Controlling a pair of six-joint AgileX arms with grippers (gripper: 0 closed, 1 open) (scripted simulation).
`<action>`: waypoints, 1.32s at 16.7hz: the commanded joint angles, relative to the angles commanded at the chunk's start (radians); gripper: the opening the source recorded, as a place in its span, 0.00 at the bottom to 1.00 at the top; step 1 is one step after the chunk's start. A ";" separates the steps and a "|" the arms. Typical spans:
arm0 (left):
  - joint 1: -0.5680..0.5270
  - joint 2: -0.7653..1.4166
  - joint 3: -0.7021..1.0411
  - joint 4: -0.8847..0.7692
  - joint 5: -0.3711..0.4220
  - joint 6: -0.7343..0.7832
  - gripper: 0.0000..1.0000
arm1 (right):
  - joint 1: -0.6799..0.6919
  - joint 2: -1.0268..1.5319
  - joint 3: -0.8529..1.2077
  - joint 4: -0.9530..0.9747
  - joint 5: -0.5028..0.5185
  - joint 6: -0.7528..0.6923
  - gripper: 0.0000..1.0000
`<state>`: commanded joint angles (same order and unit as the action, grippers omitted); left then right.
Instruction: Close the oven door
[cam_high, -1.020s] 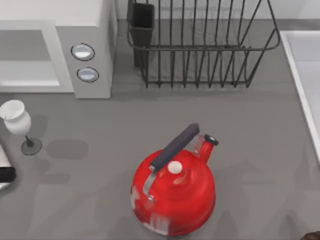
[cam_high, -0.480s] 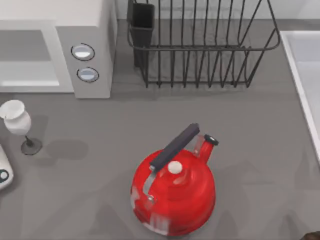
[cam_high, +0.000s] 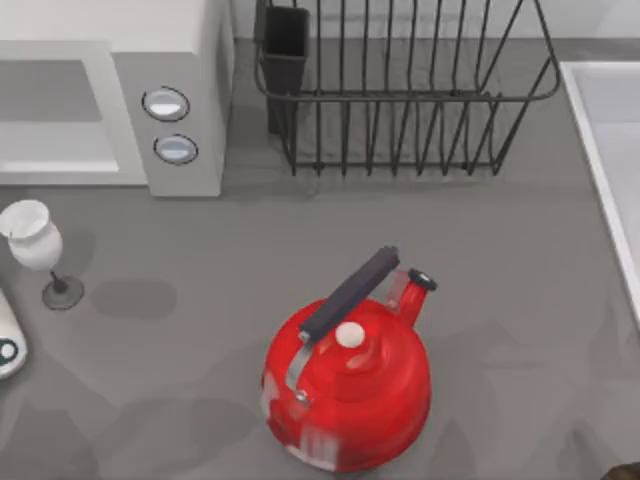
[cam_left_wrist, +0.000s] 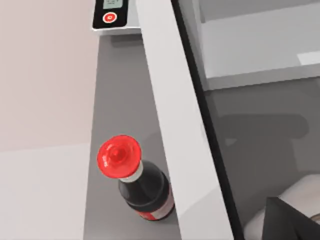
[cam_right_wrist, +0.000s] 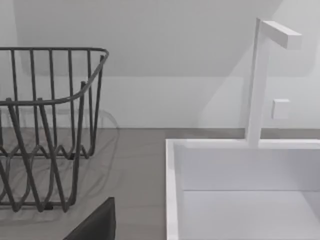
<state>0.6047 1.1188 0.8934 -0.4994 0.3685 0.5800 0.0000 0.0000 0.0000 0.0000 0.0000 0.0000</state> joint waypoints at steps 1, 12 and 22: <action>0.057 0.078 0.056 -0.032 0.039 0.043 0.00 | 0.000 0.000 0.000 0.000 0.000 0.000 1.00; 0.418 0.551 0.394 -0.229 0.291 0.312 0.00 | 0.000 0.000 0.000 0.000 0.000 0.000 1.00; 0.417 0.606 0.276 -0.055 0.290 0.314 0.00 | 0.000 0.000 0.000 0.000 0.000 0.000 1.00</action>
<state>1.0216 1.7244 1.1699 -0.5544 0.6588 0.8936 0.0000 0.0000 0.0000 0.0000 0.0000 0.0000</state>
